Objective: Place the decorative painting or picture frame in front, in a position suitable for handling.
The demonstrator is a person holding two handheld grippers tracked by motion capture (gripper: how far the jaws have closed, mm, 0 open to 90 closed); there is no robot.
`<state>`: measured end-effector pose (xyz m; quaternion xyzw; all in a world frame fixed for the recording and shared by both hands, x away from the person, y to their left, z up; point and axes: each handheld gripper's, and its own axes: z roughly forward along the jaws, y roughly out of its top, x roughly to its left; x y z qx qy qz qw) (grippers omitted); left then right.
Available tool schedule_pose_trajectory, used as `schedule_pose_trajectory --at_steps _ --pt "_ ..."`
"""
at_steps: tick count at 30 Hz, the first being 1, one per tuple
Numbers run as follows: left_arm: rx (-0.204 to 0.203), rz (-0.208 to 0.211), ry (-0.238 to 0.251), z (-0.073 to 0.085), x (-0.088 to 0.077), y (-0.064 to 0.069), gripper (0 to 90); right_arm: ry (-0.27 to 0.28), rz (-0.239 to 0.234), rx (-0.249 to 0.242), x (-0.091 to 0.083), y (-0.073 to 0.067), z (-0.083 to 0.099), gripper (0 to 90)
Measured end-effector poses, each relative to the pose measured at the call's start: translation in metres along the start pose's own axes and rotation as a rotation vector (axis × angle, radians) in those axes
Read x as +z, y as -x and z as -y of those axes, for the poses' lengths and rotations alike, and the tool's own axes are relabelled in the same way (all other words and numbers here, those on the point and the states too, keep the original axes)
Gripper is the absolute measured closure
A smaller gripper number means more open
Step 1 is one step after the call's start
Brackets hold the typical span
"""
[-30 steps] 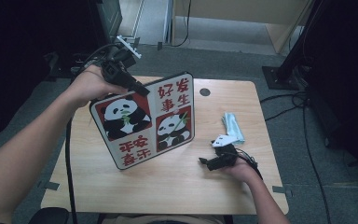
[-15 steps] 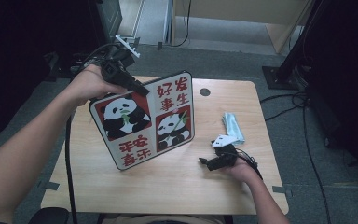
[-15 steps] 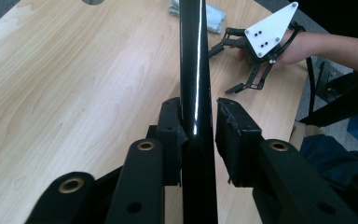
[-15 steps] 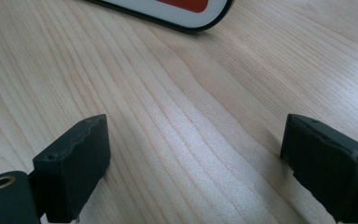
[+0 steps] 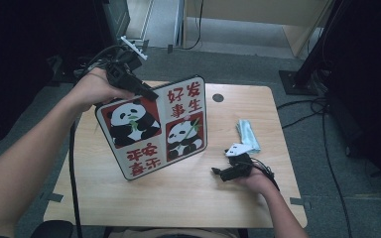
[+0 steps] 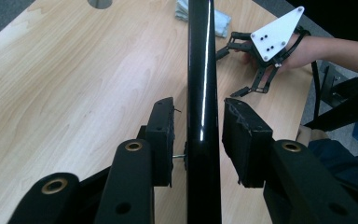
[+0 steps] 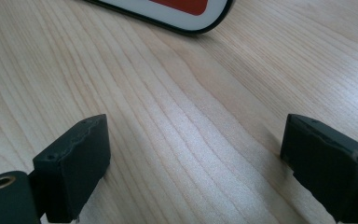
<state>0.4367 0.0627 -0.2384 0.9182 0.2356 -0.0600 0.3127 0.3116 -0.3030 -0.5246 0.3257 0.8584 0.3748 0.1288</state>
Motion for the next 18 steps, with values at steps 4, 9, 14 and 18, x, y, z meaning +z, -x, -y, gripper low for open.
schedule_pose_trajectory --at_steps 4,9,14,18 --pt "0.002 -0.006 0.000 0.0006 -0.0014 -0.0005 62.3 0.000 0.000 0.000 0.0000 0.0000 0.0000 8.4" --pt "0.011 0.002 0.000 0.0030 -0.0042 0.0014 60.3 0.000 0.000 0.000 0.0000 0.0000 0.0000 8.3" --pt "0.012 -0.008 0.002 0.0056 -0.0080 0.0001 59.8 0.000 0.000 -0.001 0.0000 0.0000 0.0000 8.3" --pt "0.011 -0.017 0.004 0.0091 -0.0101 -0.0016 59.1 0.000 0.000 0.000 0.0000 0.0000 0.0000 8.3"
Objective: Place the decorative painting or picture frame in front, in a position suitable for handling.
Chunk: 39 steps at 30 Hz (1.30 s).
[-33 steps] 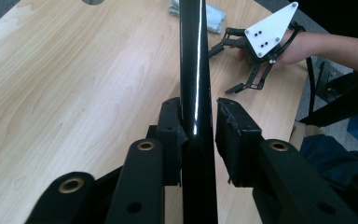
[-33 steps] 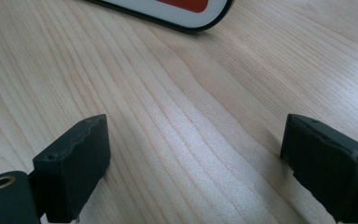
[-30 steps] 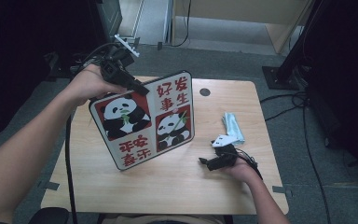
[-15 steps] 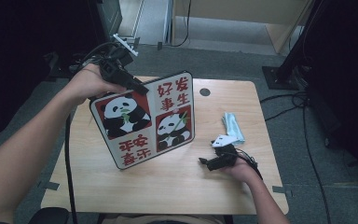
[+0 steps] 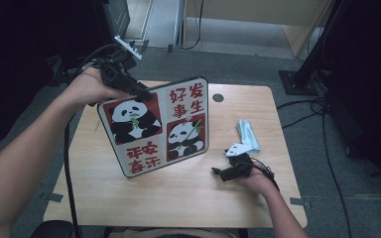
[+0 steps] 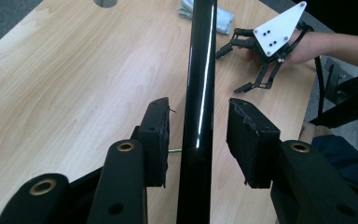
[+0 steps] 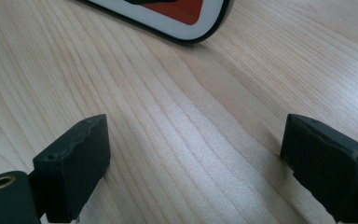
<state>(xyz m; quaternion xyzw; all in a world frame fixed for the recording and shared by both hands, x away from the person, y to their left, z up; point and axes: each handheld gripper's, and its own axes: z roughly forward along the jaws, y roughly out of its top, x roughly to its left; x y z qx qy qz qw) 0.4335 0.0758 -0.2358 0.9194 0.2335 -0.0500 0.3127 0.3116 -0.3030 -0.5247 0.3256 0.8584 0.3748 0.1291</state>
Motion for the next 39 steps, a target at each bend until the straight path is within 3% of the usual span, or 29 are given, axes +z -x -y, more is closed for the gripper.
schedule_pose_trajectory --at_steps 11,22,27,34,39 --pt "-0.001 0.022 0.043 0.014 -0.009 -0.001 57.1 0.000 0.000 0.000 0.000 0.000 0.000 8.4" --pt "-0.013 0.005 0.102 0.039 -0.021 -0.005 55.4 0.000 0.004 0.002 0.000 0.000 0.000 8.7" --pt "-0.011 -0.001 0.130 0.052 -0.024 -0.004 54.4 0.018 0.024 0.018 -0.001 0.002 0.000 15.5" --pt "-0.020 -0.014 0.183 0.072 -0.027 -0.002 52.9 0.017 0.029 0.022 -0.001 0.002 0.000 15.2" --pt "-0.030 -0.044 0.208 0.083 -0.026 0.002 50.3 0.019 0.029 0.019 -0.001 0.002 0.000 15.3"
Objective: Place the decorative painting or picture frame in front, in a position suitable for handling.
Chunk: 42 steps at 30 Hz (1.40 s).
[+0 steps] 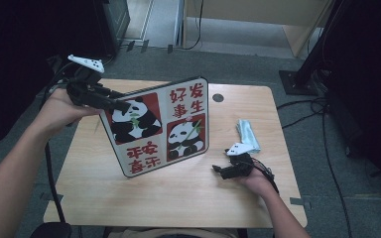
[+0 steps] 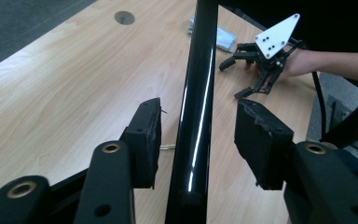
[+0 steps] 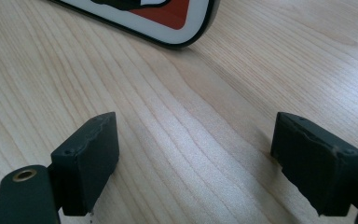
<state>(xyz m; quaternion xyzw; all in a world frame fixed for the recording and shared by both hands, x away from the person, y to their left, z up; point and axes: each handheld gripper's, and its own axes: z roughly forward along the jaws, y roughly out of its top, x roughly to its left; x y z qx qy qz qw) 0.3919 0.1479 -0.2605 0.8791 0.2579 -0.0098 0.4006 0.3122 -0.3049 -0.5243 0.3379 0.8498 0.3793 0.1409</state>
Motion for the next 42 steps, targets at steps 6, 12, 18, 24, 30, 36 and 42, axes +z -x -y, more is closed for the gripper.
schedule_pose_trajectory --at_steps 6,12,18,24,30,36,42 --pt "-0.007 -0.015 0.020 0.013 0.000 0.004 49.9 -0.001 0.017 0.019 0.000 -0.002 0.000 14.9" --pt "-0.009 -0.022 0.052 0.024 -0.001 -0.001 50.6 -0.003 0.018 0.019 -0.001 -0.003 0.001 14.5" --pt "-0.003 -0.015 0.076 0.036 -0.002 -0.001 52.4 -0.006 0.049 0.047 0.001 -0.004 -0.001 12.5" --pt "-0.019 -0.016 0.102 0.052 -0.002 -0.002 53.6 -0.001 0.058 0.058 0.001 -0.004 -0.001 15.4" --pt "-0.024 -0.024 0.135 0.066 0.000 -0.001 54.1 0.000 0.061 0.063 0.001 -0.005 -0.001 15.1" --pt "-0.038 -0.017 0.157 0.082 0.007 0.000 55.0 0.000 0.060 0.058 0.002 -0.004 -0.001 14.4" --pt "-0.047 -0.004 0.173 0.097 0.017 0.000 55.8 0.003 0.062 0.062 0.002 -0.004 -0.001 16.2"
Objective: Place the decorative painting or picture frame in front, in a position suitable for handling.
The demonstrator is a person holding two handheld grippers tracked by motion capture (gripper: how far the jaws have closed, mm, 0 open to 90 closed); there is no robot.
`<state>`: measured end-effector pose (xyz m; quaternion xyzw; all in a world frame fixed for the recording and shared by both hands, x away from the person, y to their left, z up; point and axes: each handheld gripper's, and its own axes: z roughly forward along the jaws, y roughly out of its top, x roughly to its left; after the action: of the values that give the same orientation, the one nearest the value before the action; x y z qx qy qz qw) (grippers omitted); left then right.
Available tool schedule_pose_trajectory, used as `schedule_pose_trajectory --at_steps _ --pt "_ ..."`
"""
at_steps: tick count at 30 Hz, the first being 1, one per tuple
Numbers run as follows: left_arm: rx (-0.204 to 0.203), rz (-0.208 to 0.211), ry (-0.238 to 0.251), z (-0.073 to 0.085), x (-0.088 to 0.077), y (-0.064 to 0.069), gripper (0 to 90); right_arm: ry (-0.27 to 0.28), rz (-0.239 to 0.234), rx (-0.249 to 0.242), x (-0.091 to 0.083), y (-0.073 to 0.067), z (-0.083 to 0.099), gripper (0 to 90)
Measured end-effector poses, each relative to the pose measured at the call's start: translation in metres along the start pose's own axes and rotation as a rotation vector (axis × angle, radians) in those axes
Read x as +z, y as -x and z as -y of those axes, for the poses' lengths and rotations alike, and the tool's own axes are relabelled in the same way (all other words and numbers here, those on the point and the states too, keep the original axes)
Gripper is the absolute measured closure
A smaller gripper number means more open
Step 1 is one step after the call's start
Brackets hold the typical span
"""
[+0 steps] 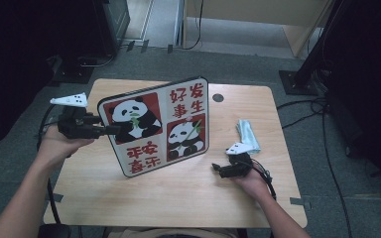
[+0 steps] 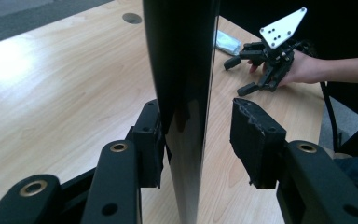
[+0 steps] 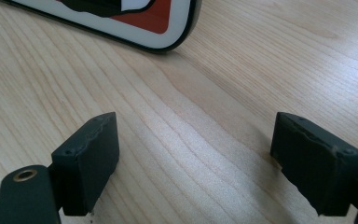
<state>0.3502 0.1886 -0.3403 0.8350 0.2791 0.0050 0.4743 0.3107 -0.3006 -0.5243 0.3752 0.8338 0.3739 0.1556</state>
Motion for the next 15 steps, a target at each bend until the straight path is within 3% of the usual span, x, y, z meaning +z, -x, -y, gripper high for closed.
schedule_pose_trajectory --at_steps 3,9,15 --pt "0.000 -0.006 0.014 0.007 0.002 -0.001 58.2 -0.009 0.001 0.008 -0.001 0.000 -0.002 20.8" --pt "-0.030 0.032 0.016 0.018 0.006 -0.003 62.8 -0.019 -0.013 0.014 -0.001 0.001 -0.005 24.2" --pt "-0.045 0.042 -0.002 0.025 0.015 -0.003 63.0 0.009 -0.013 0.028 -0.005 0.004 -0.008 27.2"
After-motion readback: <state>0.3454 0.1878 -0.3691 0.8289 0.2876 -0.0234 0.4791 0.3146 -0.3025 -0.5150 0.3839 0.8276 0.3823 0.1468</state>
